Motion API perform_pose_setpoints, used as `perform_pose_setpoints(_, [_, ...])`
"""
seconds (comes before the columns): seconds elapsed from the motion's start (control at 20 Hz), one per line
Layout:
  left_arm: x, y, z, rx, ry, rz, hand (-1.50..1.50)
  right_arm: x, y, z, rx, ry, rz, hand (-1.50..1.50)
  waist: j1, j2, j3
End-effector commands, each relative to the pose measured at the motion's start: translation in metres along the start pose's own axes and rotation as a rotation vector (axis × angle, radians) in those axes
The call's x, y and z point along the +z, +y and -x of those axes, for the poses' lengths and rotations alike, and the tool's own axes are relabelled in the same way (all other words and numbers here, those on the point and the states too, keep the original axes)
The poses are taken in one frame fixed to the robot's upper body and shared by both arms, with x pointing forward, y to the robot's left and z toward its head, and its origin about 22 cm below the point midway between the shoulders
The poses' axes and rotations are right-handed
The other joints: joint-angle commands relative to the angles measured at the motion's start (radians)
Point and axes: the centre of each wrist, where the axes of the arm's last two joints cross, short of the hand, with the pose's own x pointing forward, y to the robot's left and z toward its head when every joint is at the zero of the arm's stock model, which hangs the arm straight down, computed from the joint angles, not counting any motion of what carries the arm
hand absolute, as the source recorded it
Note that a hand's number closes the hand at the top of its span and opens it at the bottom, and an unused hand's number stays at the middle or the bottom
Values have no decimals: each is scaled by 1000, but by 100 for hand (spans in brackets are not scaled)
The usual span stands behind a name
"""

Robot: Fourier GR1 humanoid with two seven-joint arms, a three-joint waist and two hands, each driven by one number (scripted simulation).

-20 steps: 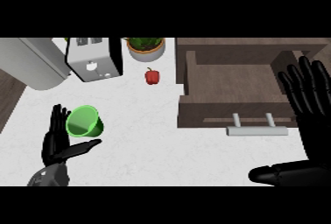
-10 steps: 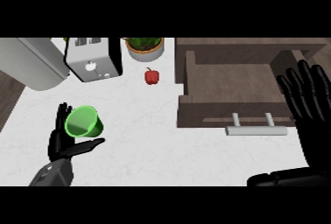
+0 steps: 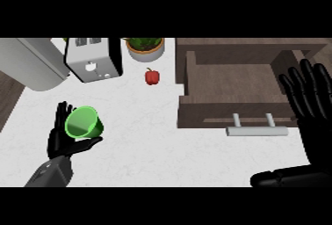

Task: Pick up the cup, place it into the drawer and close the drawer

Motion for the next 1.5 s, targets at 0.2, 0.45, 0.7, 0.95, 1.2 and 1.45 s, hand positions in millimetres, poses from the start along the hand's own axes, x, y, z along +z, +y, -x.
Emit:
perform_pose_setpoints(0.2, [4, -21, 10, 146, -9, 75, -150, -5, 7, 3, 8, 1, -10, -150, 0, 0, 0])
perform_pose_setpoints(0.45, [6, -13, 9, 198, -50, 118, 150, -8, -2, -4, -9, 0, -5, -150, -3, 2, -1])
perform_pose_setpoints(0.7, [-14, -22, -1, 154, -130, 99, 150, 1, -2, -9, 6, -10, -8, -150, -10, 3, -1])
perform_pose_setpoints(0.95, [10, -30, 13, 140, -182, 124, 150, -1, 3, 1, 16, -6, 5, -150, 4, -1, 0])
perform_pose_setpoints(1.2, [12, -21, 8, 116, -219, 116, 150, -7, -11, -2, 4, 7, 0, -150, 6, -2, 1])
perform_pose_setpoints(1.45, [10, -57, 7, 156, -272, 157, 150, 1, 4, -6, 12, 11, 21, -150, 13, -6, 2])
